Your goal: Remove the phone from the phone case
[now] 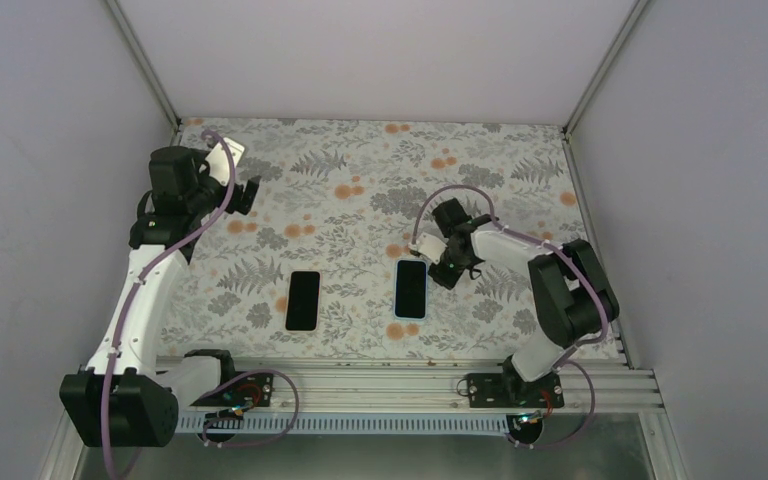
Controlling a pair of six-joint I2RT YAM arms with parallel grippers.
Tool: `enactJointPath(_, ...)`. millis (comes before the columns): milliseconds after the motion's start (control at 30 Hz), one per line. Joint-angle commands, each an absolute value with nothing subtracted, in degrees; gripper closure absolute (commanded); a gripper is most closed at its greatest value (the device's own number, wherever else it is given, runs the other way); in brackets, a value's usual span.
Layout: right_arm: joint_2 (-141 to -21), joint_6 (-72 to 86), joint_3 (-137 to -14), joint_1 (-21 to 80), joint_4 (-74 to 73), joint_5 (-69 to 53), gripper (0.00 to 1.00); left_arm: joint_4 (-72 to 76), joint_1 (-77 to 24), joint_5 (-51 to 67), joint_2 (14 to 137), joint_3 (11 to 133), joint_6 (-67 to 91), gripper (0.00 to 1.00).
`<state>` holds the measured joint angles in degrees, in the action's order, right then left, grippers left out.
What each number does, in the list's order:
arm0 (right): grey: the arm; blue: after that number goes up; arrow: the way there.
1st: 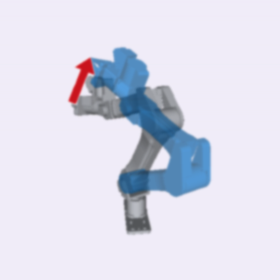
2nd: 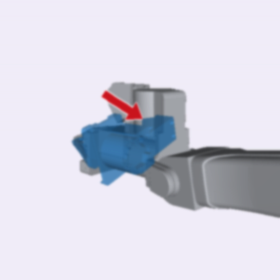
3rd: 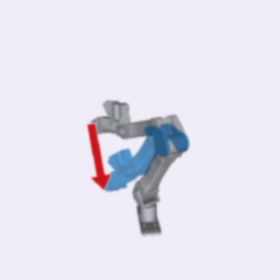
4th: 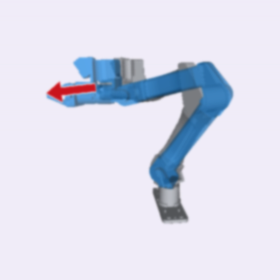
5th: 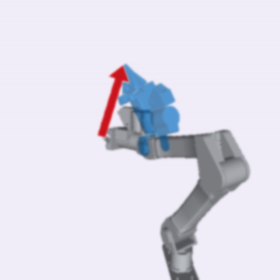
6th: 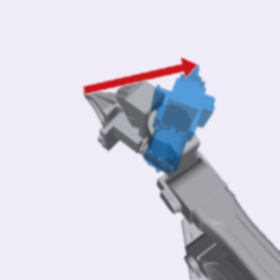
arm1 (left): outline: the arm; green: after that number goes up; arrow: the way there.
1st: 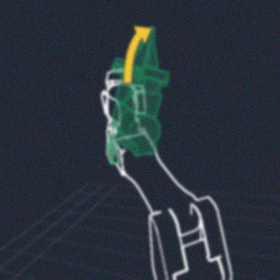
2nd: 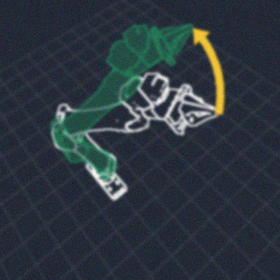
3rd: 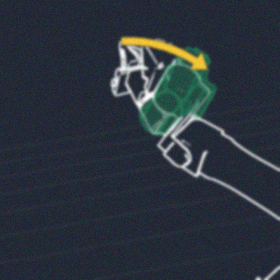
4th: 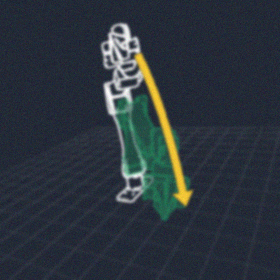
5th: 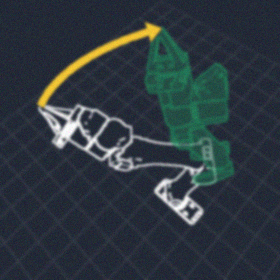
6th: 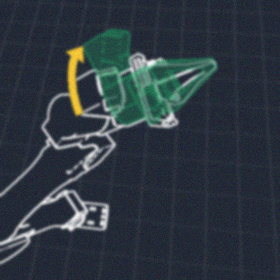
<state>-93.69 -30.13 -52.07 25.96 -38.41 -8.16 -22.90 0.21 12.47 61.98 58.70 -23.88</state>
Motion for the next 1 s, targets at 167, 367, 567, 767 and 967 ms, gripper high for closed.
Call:
enactJointPath(167, -99.0, -28.1, -55.2, 31.3, -35.9, -6.3, 0.97, -23.1, 0.1, 11.8, 61.2, 57.2, -24.9, 0.0)
enactJointPath(367, -103.1, -29.5, -61.2, 33.4, -35.7, -7.6, 0.97, -23.3, 0.1, 11.8, 61.0, 57.2, -24.7, 0.0)
enactJointPath(567, -108.3, -32.1, -68.9, 37.8, -38.4, -10.1, 0.96, -24.1, 0.3, 11.3, 60.1, 56.9, -25.3, 0.0)
enactJointPath(767, -111.8, -33.1, -75.7, 42.5, -41.5, -13.0, 0.97, -25.1, 0.5, 10.7, 58.1, 56.5, -26.0, 0.0)
enactJointPath(967, -106.1, -33.8, -74.3, 42.0, -39.3, -8.7, 0.76, -25.1, 0.8, 9.8, 57.4, 55.5, -26.3, 0.0)
